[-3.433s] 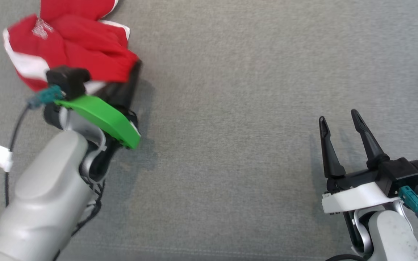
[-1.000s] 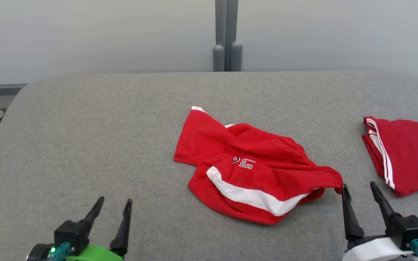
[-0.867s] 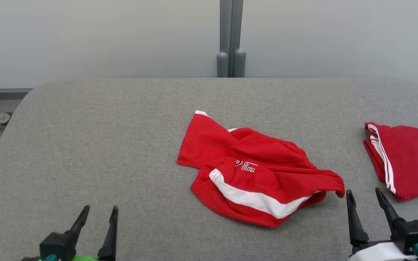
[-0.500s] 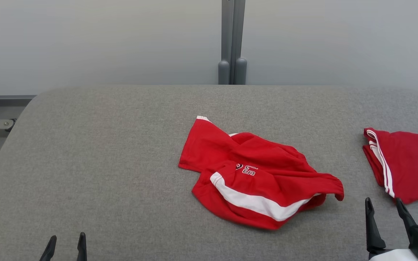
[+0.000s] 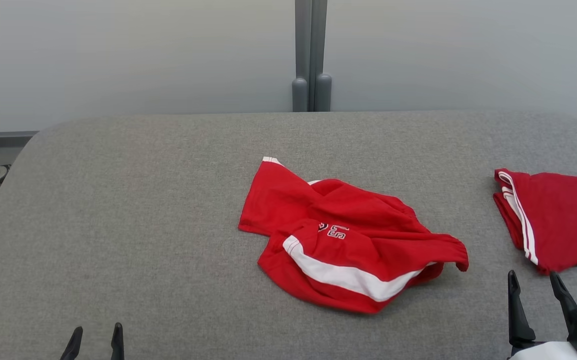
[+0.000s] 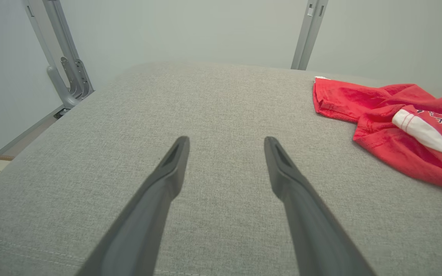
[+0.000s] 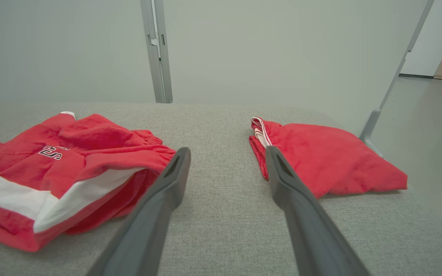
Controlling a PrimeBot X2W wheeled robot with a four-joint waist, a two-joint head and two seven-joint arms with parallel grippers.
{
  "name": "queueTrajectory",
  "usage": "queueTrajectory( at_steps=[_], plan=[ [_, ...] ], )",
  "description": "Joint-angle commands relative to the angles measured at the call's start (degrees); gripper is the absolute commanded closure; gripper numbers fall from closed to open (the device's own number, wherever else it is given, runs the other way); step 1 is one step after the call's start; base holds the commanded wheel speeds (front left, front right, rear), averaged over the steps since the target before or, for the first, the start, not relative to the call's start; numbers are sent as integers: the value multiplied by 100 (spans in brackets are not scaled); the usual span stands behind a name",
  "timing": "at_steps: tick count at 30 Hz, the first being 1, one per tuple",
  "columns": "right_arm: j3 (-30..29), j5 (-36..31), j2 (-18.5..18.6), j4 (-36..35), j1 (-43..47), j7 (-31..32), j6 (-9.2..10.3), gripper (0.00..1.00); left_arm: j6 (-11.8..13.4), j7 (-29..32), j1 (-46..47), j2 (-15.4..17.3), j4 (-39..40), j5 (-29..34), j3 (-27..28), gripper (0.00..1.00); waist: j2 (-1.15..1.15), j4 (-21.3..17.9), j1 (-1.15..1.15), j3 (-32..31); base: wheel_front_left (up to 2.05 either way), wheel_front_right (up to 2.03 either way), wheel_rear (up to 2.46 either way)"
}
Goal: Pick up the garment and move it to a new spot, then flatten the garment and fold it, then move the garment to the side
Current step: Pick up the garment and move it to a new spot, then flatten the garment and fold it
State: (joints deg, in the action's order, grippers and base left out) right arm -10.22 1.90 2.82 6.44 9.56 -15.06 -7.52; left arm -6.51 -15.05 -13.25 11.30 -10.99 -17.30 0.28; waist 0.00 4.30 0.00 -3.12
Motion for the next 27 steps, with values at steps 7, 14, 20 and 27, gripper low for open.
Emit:
queueTrajectory(
  at_steps=[7,14,20,27],
  plan=[
    [3,41,17,22,-17,-13,7,0,-90,-13,90,-118,-11,208,177,0,0,-55,0,50,0,0,0],
    [42,44,17,14,-100,-13,7,0,-99,-13,323,-114,27,246,-170,0,0,-112,0,130,0,0,0],
    [165,-21,17,2,-255,-13,7,0,-100,100,1237,237,-249,-19,-1532,0,0,-241,0,312,0,0,0],
    [287,-16,18,5,-508,-13,7,0,-94,1031,2856,665,-576,-818,-3213,0,0,-570,0,714,0,0,0]
  ],
)
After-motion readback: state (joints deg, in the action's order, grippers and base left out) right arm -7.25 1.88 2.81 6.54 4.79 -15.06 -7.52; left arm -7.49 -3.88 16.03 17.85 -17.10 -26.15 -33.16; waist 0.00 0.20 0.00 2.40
